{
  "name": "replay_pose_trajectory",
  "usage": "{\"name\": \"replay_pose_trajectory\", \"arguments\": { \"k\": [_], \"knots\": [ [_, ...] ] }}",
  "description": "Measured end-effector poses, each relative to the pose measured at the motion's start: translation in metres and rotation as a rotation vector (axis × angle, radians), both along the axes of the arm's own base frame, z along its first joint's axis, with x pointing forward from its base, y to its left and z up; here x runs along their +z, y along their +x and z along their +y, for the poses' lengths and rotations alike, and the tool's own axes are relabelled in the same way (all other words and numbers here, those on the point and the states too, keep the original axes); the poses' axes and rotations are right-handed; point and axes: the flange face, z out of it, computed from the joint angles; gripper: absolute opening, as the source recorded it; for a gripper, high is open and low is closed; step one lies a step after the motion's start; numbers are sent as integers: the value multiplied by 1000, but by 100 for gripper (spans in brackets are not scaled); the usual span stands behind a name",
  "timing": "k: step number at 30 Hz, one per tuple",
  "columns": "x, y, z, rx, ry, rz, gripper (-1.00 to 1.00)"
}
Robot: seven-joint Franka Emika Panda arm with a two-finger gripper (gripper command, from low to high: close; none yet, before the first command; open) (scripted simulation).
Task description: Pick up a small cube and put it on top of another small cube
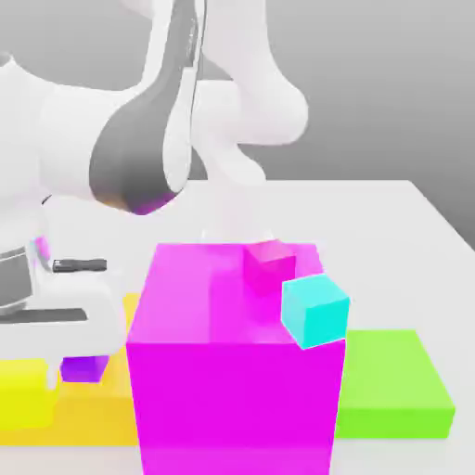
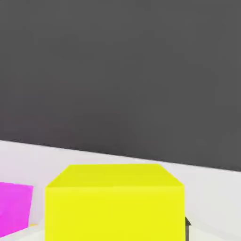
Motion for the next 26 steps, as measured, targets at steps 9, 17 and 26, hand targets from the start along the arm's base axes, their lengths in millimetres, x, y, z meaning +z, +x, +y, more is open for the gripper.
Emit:
{"name": "replay_pose_trajectory", "arguments": {
  "k": [9, 17, 26],
  "knots": [
    [89, -52, 110, 21, -26, -18, -100],
    [127, -135, 189, 6, 34, -14, -100],
    [60, -149, 199, -14, 78, 11, 100]
  ]
}}
